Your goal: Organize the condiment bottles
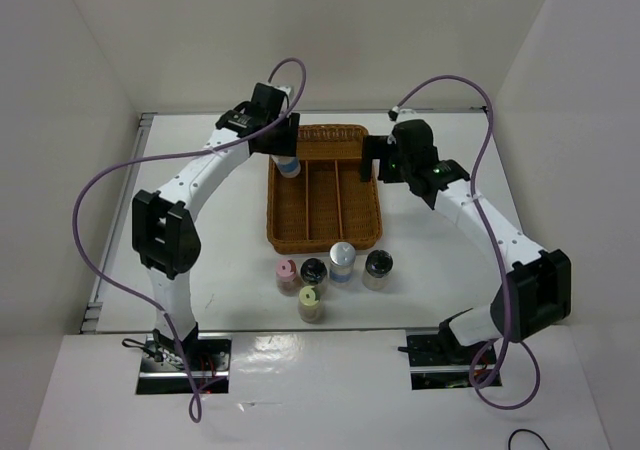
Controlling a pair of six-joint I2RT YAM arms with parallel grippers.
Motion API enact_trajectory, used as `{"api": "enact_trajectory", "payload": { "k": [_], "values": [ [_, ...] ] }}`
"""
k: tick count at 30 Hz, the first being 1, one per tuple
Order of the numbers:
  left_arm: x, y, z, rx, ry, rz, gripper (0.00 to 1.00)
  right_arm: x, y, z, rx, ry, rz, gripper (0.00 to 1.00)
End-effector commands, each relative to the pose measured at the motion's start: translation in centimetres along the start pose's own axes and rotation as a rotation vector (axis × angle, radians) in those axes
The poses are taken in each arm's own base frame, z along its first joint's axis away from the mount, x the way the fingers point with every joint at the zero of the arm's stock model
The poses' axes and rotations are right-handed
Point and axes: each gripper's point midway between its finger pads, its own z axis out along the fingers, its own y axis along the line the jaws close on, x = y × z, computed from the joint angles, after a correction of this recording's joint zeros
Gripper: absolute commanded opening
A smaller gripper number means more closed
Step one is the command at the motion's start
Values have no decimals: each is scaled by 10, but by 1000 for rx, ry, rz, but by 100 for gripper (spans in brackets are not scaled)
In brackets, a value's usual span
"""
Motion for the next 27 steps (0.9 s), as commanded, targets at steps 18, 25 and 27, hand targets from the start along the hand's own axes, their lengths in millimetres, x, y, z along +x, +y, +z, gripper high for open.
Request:
{"api": "enact_trajectory", "payload": {
  "k": [18,25,27],
  "values": [
    [-8,-7,33,4,-37,13,52,30,81,-54,-277,5,-249,99],
    [-4,-8,44,-10,-30,30,58,56,91,-64,-305,71,-256,99],
    [-2,-8,44,-12,-21,31,61,65,94,-67,-308,97,-264,99]
  ]
}}
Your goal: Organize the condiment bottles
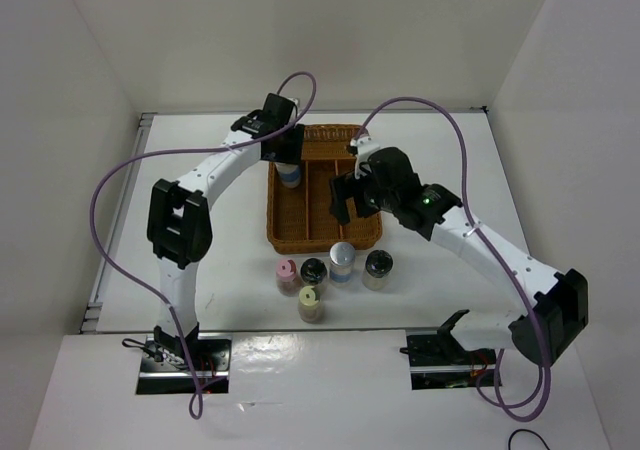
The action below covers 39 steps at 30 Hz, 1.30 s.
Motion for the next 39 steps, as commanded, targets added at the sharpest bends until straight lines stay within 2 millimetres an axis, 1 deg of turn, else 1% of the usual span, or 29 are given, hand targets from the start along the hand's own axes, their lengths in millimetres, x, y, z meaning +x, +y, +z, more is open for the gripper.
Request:
{"api": "enact_trajectory", "payload": {
  "k": [1,2,3,4,5,6,7,8,9,11,13,16,17,18,19,20,21,22,23,24,26,27,28,31,32,34,35,36,39],
  "values": [
    [-32,-10,-12,19,-105,18,68,9,7,-9,-3,26,7,99],
    [-32,-10,-12,19,-105,18,73,15,13,-11,-7,36,-8,99],
    [-32,-10,-12,19,-106,27,76,18,13,-12,-4,46,1,99],
    [-28,-15,-13,24,-96,36,80,19,18,-12,-16,49,-8,99],
    [-28,-15,-13,24,-96,36,90,25,17,-11,-12,68,3,99],
    [-28,-19,-18,30,-95,43,97,26,20,-11,-12,68,-6,99],
    [-28,-19,-22,30,-94,43,100,30,24,-12,-18,82,-5,99],
    [-28,-17,-22,21,-96,43,100,32,24,-13,-16,91,-5,99],
    [-29,-21,-30,27,-95,49,100,33,33,-16,-37,87,-9,99],
    [-35,-21,-42,31,-110,38,100,38,39,-16,-50,99,-8,99],
    [-44,-22,-60,39,-139,25,100,44,41,-17,-35,117,-1,99],
    [-54,-19,-86,41,-183,18,100,55,53,-19,-61,145,-20,99],
    [-55,-16,-97,34,-195,16,100,60,55,-18,-66,156,-27,99],
    [-56,-13,-103,25,-201,14,100,61,56,-21,-62,154,-23,99],
    [-52,-12,-107,23,-193,15,100,68,57,-22,-59,173,-35,99],
    [-59,-9,-120,18,-224,9,100,69,61,-22,-64,175,-29,99],
    [-55,-8,-124,16,-215,11,100,70,63,-23,-62,173,-39,99],
    [-57,-5,-135,9,-237,6,100,76,59,-22,-45,190,-30,99],
    [-52,-1,-138,-3,-227,7,100,77,62,-23,-46,189,-40,99],
    [-55,-1,-144,0,-240,5,100,80,64,-21,-39,197,-36,99],
    [-54,4,-156,-16,-253,1,100,86,55,-17,14,212,-25,99],
    [-47,6,-154,-19,-239,4,100,86,55,-17,14,212,-25,99],
    [-47,7,-160,-17,-249,2,100,85,53,-17,27,207,-26,99],
    [-39,14,-164,-25,-242,-3,100,89,47,-16,63,213,-8,99],
    [-36,19,-161,-35,-231,-7,100,89,46,-16,72,209,1,99],
    [-34,24,-168,-38,-240,-24,100,98,41,-15,93,225,4,99],
    [-29,27,-163,-39,-221,-26,100,98,41,-15,94,225,13,99],
    [-31,27,-169,-36,-234,-29,100,100,41,-12,98,236,11,98],
    [-25,29,-172,-36,-231,-28,100,108,44,-7,83,272,-2,95]
  ]
}}
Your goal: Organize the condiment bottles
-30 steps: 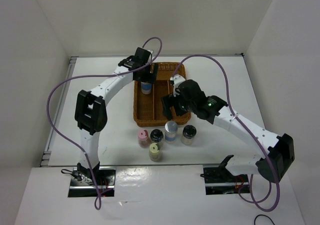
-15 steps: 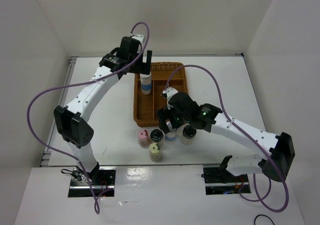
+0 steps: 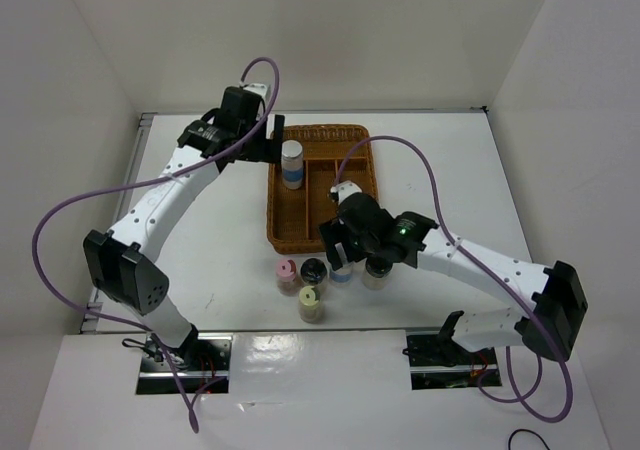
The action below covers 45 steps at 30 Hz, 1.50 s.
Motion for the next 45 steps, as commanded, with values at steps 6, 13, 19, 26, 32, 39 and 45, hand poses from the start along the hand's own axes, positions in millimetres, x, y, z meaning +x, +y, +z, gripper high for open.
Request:
{"api": "enact_trajectory", "payload": {
  "k": [6,13,19,26,32,39,45],
  "values": [
    [-5,15,-27,-25,-57,-44,100,9,4,13,4,55,-5,92],
    [-2,20,-32,-30,-65,-52,100,14,6,18,6,75,-16,81],
    [1,24,-30,-40,-57,-56,100,16,6,20,10,83,-18,54],
    [-4,34,-36,-59,-77,-62,100,4,11,9,2,88,-17,39],
    [-8,38,-42,-63,-95,-71,100,-58,13,-36,17,-69,9,39],
    [-1,50,-45,-75,-97,-88,100,-140,9,-91,50,-281,9,39],
    [15,60,-43,-65,-77,-133,100,-201,6,-82,95,-410,-37,42]
  ]
}}
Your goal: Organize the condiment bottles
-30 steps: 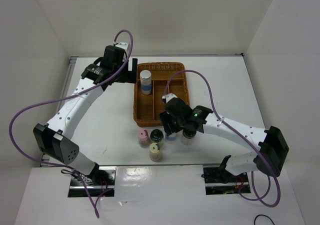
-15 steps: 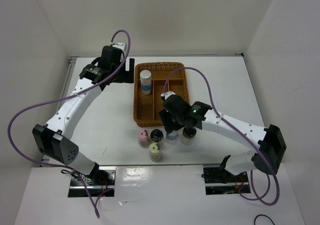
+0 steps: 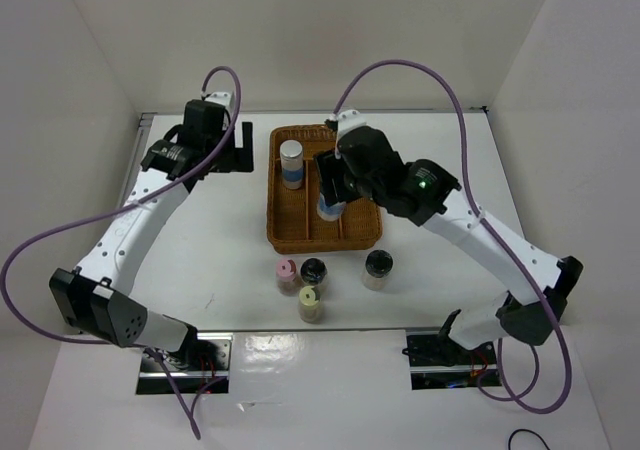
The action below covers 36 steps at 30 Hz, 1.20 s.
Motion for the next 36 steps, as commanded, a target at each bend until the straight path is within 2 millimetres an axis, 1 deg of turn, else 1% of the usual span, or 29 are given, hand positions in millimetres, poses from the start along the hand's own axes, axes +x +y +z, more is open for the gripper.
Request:
{"api": "enact_trajectory", "payload": {
  "k": [1,2,3,5,6,8,9,10,11,12,13,14,15,16,19,20,21,22,23,25,26,27,30,31,32,33,34,35,36],
  "values": [
    [-6,2,-6,29,-43,-65,100,-48,2,20,30,-137,-48,42],
    [6,6,0,24,-11,-76,100,-57,5,23,25,-158,-51,42],
    [10,5,-3,33,-8,-76,100,-59,11,39,25,-161,-59,42],
    [16,15,-5,22,-10,-102,100,-67,18,50,13,-177,-68,42],
    [20,14,-6,31,-3,-101,100,-67,22,66,15,-172,-80,42],
    [24,23,-9,22,-3,-118,100,-74,30,75,-2,-187,-75,40],
    [33,29,-5,4,19,-125,100,-74,35,87,-12,-185,-85,40],
    [33,28,-7,19,10,-126,100,-80,33,92,-7,-197,-77,39],
    [34,30,-9,21,9,-144,100,-79,37,97,-17,-189,-80,39],
    [42,31,-6,17,28,-142,100,-75,42,110,-25,-175,-85,39],
    [43,34,-9,17,24,-150,100,-82,44,111,-28,-190,-89,37],
    [44,38,-11,9,20,-157,100,-83,46,116,-27,-187,-90,37],
    [42,37,-10,20,13,-158,100,-83,50,124,-35,-182,-92,37],
    [45,40,-11,13,15,-164,100,-84,51,128,-34,-181,-103,37],
    [50,43,-12,12,22,-170,100,-79,55,145,-33,-175,-105,36],
    [48,46,-15,7,9,-177,100,-76,55,149,-32,-167,-99,36],
    [52,46,-13,5,19,-176,100,-72,57,157,-30,-159,-101,36],
    [50,46,-16,7,10,-177,100,-69,57,161,-29,-151,-94,36],
    [54,51,-14,-4,19,-184,100,-67,53,166,-19,-143,-92,36],
    [55,50,-14,5,21,-173,100,-60,53,177,-8,-130,-85,36],
    [53,53,-17,-2,11,-180,100,-56,53,179,-6,-121,-79,36],
    [53,53,-17,-2,11,-180,100,-51,50,187,11,-116,-80,36],
    [50,55,-16,1,2,-177,100,-41,50,198,23,-102,-76,37],
    [50,54,-16,10,4,-177,100,-41,50,198,23,-102,-67,40],
    [50,54,-16,10,4,-177,100,-37,50,202,25,-92,-70,40],
    [50,57,-16,3,3,-173,100,-37,50,203,25,-92,-70,40],
    [50,57,-16,2,3,-173,100,-32,49,208,36,-86,-72,40],
    [50,57,-16,2,3,-173,100,-35,48,208,44,-97,-69,40],
    [48,57,-16,4,-6,-174,100,-32,42,211,53,-93,-66,40]
  ]
}}
